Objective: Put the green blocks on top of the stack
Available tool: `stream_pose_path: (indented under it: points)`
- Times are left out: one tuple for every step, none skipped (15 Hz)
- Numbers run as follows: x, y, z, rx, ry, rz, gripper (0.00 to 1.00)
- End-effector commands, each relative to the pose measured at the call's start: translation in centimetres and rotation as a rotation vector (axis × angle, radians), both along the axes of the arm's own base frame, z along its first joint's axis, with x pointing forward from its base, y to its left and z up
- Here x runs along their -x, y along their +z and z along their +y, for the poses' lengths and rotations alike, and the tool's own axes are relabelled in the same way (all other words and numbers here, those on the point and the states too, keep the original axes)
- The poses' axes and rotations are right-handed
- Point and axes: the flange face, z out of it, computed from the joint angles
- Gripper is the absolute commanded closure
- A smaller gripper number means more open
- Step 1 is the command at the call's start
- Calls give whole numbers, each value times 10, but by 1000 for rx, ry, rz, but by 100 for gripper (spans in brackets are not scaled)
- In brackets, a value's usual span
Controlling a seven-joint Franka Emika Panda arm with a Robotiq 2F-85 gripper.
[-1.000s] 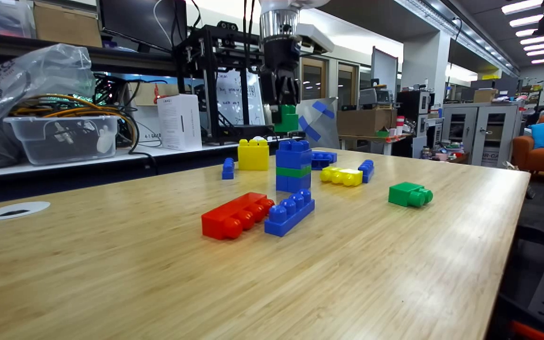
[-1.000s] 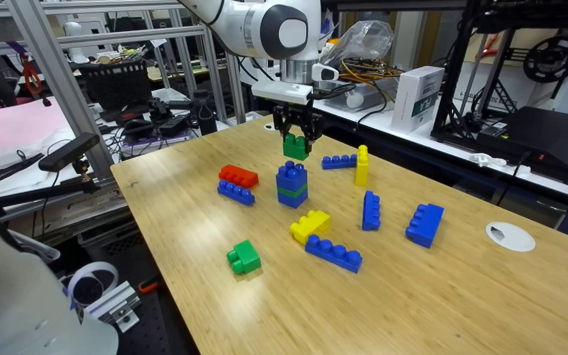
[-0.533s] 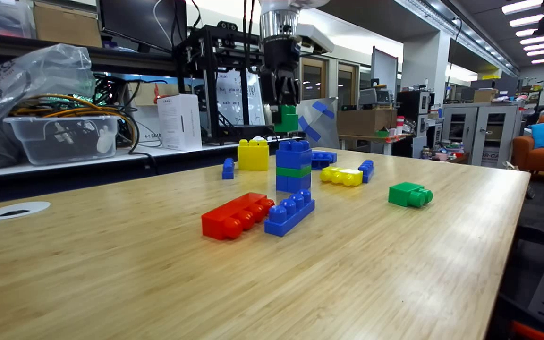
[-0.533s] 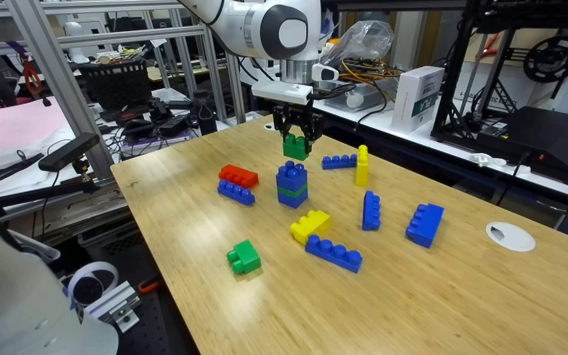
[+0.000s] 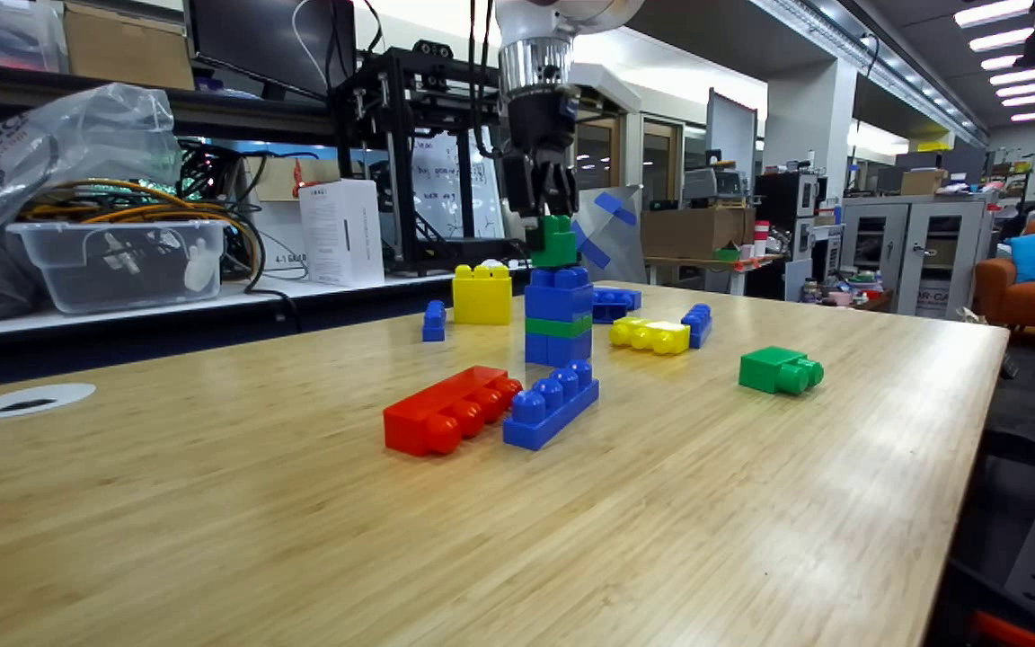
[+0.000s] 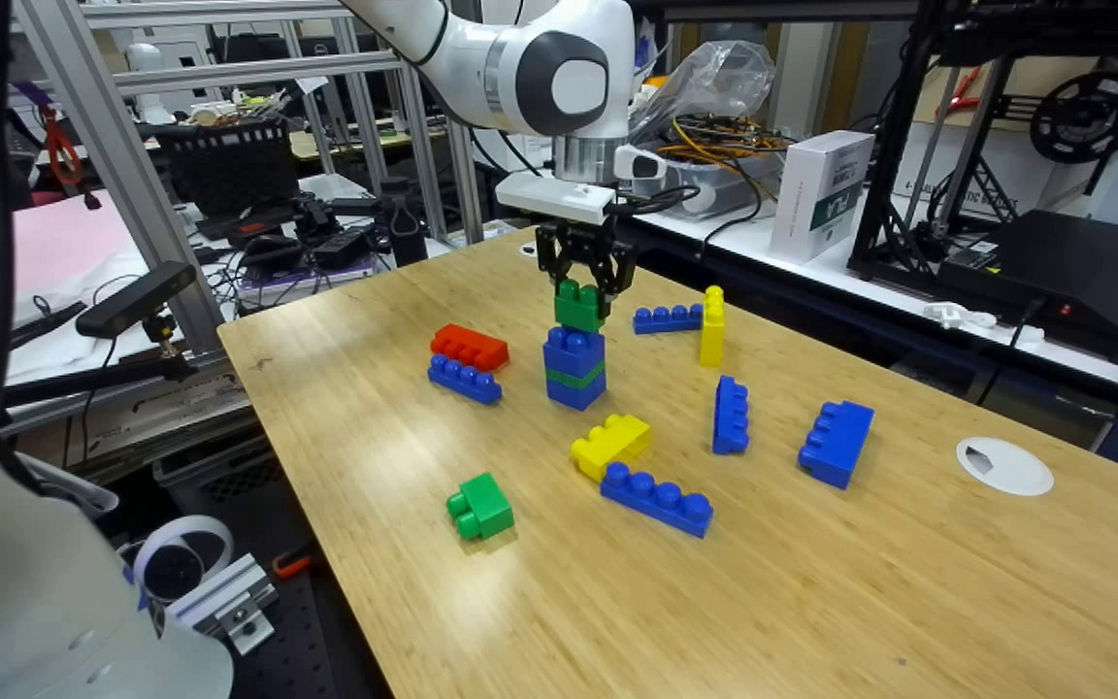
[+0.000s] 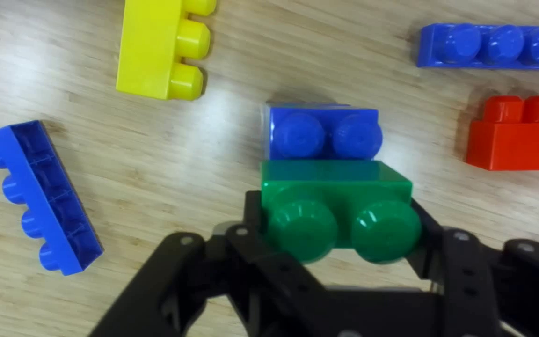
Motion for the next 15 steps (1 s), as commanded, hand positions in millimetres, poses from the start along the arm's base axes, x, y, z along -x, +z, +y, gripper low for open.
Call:
stream_pose_path:
  points:
    - [3,-6,-3,-19,4,-8,55]
    - [4,-8,-2,-20,3,-6,55]
    - [4,-9,-1,-22,6,-4,55]
    - [4,-10,0,-24,9,-3,55]
    - [3,-12,2,-24,10,-2,55]
    - [3,-12,3,-24,12,-2,55]
    - [2,-13,4,-25,15,-3,55]
    - [2,-13,6,-25,19,-4,55]
    - [2,-12,7,-24,22,-5,55]
    - [1,-12,9,-23,25,-7,55]
    - [0,-11,10,-22,28,-10,55]
    - [0,-11,11,-20,31,-11,55]
    - [-1,-11,12,-19,34,-13,55]
    - [-2,-11,13,-17,36,-13,55]
    - [-2,-11,14,-14,40,-13,55]
